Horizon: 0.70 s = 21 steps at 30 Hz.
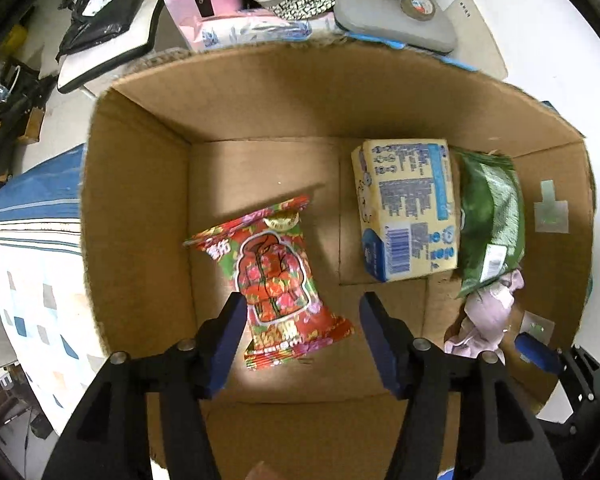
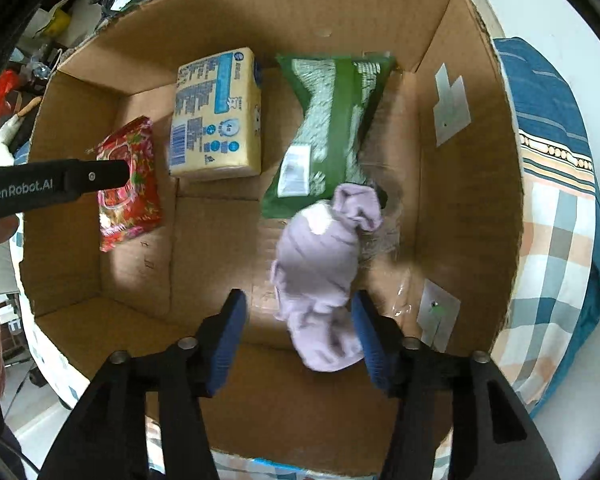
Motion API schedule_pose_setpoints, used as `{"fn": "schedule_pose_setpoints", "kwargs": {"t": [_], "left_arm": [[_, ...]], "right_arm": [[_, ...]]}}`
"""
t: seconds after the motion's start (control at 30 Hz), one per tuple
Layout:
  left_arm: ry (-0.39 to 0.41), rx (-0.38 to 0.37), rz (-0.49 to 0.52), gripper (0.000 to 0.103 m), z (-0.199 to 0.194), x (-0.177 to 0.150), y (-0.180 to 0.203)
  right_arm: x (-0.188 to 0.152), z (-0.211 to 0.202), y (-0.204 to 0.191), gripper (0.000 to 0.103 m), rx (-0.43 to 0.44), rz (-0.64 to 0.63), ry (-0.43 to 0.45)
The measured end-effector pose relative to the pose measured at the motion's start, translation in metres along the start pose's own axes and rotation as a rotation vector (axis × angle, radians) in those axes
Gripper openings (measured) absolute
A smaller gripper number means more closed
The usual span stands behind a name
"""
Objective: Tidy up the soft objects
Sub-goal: 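Carry the candy bag and sock into the box and release both, then withdraw both tools from the box toward the last two items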
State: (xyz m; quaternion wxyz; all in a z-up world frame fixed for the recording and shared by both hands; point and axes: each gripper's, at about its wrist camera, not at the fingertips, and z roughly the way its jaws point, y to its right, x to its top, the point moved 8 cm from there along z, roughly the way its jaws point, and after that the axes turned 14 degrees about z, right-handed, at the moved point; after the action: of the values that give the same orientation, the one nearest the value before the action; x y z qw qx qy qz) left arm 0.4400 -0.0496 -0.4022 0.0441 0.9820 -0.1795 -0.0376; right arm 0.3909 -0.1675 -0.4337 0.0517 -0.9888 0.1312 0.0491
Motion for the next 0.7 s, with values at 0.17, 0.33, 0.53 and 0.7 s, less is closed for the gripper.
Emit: {"fn": "schedule_pose_setpoints", "kwargs": {"t": [0.17, 0.33, 0.53, 0.7], "left_arm": [[0.053, 0.020, 0.010, 0.071, -0.023, -0.012, 0.007], [0.094, 0.062, 0.016, 0.096, -0.041, -0.031, 0.011], [0.173, 0.085, 0.007, 0.096, -0.064, -0.056, 0.012], [0.259, 0.104, -0.006, 0.096, -0.092, -0.076, 0.016]], "right_arm": [[-0.003, -0.005, -0.004, 0.074, 0.002, 0.008, 0.013], [-0.006, -0.024, -0.004, 0.100, 0.003, 0.024, 0.068], [-0.015, -0.043, -0.006, 0.103, -0.026, 0.014, 0.142], [-0.027, -0.074, -0.006, 0.103, -0.026, 0.020, 0.235]]}}
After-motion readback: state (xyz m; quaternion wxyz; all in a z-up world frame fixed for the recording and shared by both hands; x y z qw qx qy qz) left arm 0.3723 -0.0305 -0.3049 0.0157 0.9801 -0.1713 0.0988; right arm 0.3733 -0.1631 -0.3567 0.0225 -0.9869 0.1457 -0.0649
